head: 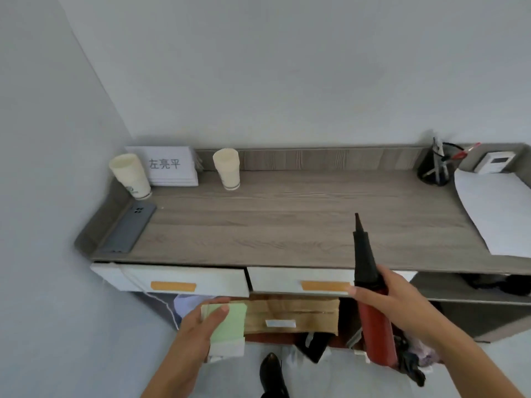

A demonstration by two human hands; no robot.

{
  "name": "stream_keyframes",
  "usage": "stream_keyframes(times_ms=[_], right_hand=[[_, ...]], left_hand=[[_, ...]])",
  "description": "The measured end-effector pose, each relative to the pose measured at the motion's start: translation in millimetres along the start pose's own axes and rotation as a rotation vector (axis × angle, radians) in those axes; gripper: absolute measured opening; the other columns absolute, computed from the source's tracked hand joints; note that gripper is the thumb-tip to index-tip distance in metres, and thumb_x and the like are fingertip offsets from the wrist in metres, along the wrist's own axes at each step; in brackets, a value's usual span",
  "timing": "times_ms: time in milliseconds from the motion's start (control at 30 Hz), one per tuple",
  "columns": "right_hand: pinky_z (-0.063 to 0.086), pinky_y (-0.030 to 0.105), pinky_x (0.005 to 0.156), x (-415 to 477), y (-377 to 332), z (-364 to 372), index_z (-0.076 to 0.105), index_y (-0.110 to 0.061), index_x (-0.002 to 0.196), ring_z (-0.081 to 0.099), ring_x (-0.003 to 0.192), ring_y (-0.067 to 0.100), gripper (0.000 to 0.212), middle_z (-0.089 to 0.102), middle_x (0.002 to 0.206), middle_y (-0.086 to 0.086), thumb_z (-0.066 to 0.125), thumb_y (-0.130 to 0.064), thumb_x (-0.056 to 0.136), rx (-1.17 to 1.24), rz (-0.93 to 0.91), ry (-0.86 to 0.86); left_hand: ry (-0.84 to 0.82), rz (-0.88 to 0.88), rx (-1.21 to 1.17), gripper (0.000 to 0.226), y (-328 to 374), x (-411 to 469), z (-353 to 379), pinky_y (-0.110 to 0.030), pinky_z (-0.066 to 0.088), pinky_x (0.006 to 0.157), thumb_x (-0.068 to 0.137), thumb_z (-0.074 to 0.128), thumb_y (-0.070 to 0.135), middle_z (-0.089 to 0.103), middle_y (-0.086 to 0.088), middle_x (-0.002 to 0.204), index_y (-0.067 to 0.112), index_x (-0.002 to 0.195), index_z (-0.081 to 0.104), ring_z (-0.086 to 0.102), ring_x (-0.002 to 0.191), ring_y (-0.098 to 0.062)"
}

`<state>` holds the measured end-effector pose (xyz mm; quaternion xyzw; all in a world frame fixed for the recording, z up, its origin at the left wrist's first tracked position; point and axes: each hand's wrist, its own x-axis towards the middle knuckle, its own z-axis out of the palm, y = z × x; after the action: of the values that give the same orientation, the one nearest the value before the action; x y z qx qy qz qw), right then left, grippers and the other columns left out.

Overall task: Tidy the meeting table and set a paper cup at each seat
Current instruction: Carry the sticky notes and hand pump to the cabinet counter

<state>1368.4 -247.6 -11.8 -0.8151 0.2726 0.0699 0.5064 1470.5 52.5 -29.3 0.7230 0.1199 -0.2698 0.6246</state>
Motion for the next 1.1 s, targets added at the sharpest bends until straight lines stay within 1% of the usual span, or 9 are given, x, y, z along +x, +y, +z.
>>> stream_keyframes(times_ms=[67,133,267,400,533,667,900,1000,1100], right_hand=[[0.054,0.037,0.081,37.0,-19.3,-8.7,0.055,-0.025,0.107,0.064,0.092,0.019,0.028,0.067,0.1,0.003,0.072,-0.026,0.084,0.04,0.018,0.045],[0.054,0.038,0.079,70.8,-42.6,-16.5,0.053,-0.02,0.108,0.063,0.092,0.023,0.029,0.065,0.1,0.009,0.068,-0.013,0.085,0.087,0.023,0.068],[0.046,0.025,0.07,130.9,-86.0,-25.8,0.049,-0.023,0.114,0.059,0.096,0.016,0.037,0.062,0.104,0.002,0.068,-0.011,0.085,0.146,-0.006,0.106],[0.048,0.03,0.08,193.1,-126.6,-34.0,0.052,-0.021,0.111,0.06,0.094,0.01,0.036,0.063,0.102,-0.005,0.073,-0.015,0.082,0.121,-0.122,0.237],[0.047,0.035,0.091,270.8,-155.9,-35.7,0.053,-0.025,0.111,0.059,0.098,0.015,0.04,0.062,0.108,-0.006,0.077,-0.029,0.079,0.031,-0.24,0.289],[0.048,0.037,0.086,338.8,-163.6,-22.7,0.058,-0.019,0.116,0.06,0.106,0.022,0.051,0.066,0.113,0.001,0.079,-0.037,0.073,-0.167,-0.33,0.343],[0.047,0.043,0.095,384.6,-139.3,-16.2,0.054,-0.016,0.127,0.055,0.115,0.026,0.062,0.062,0.123,0.005,0.08,-0.034,0.074,-0.127,-0.381,0.321],[0.046,0.041,0.094,388.8,-133.7,-18.8,0.052,-0.017,0.13,0.054,0.118,0.026,0.064,0.059,0.125,0.006,0.08,-0.034,0.074,-0.166,-0.379,0.25],[0.045,0.042,0.099,379.2,-131.0,-26.2,0.038,-0.022,0.143,0.046,0.127,0.022,0.082,0.05,0.136,0.003,0.078,-0.04,0.074,-0.244,-0.371,0.256]], left_hand=[[-0.014,0.004,0.003,0.014,29.3,42.3,4.6,-0.045,0.055,0.08,0.092,0.061,0.017,0.073,-0.015,0.096,0.016,0.101,0.071,0.068,0.083,-0.028],[-0.056,0.001,0.012,0.014,62.6,79.1,11.1,-0.04,0.055,0.069,0.092,0.061,0.02,0.072,-0.014,0.089,0.017,0.101,0.071,0.067,0.077,-0.029],[-0.158,-0.001,0.06,0.018,115.7,136.0,28.2,-0.029,0.051,0.057,0.093,0.059,0.021,0.068,-0.012,0.089,0.016,0.108,0.067,0.064,0.072,-0.024],[-0.193,-0.026,0.029,0.017,138.7,164.9,36.4,-0.026,0.052,0.047,0.093,0.058,0.02,0.067,-0.012,0.09,0.016,0.107,0.067,0.064,0.072,-0.023],[-0.106,-0.101,-0.031,0.018,132.5,180.3,33.7,-0.03,0.054,0.06,0.092,0.061,0.02,0.07,-0.016,0.097,0.016,0.107,0.069,0.066,0.079,-0.028],[0.026,-0.181,-0.094,0.015,121.8,180.6,26.0,-0.039,0.054,0.071,0.089,0.065,0.02,0.073,-0.021,0.098,0.017,0.1,0.073,0.069,0.083,-0.032],[0.176,-0.193,-0.193,0.012,117.7,179.1,33.0,-0.048,0.051,0.084,0.089,0.064,0.013,0.072,-0.019,0.085,0.01,0.097,0.073,0.066,0.083,-0.034],[0.183,-0.201,-0.254,0.015,118.5,182.4,53.6,-0.048,0.052,0.083,0.087,0.066,0.013,0.074,-0.019,0.082,0.005,0.098,0.071,0.067,0.085,-0.037],[0.107,-0.239,-0.302,0.024,125.8,187.4,75.9,-0.057,0.051,0.087,0.085,0.067,0.017,0.073,-0.027,0.097,0.002,0.103,0.068,0.067,0.096,-0.045]])
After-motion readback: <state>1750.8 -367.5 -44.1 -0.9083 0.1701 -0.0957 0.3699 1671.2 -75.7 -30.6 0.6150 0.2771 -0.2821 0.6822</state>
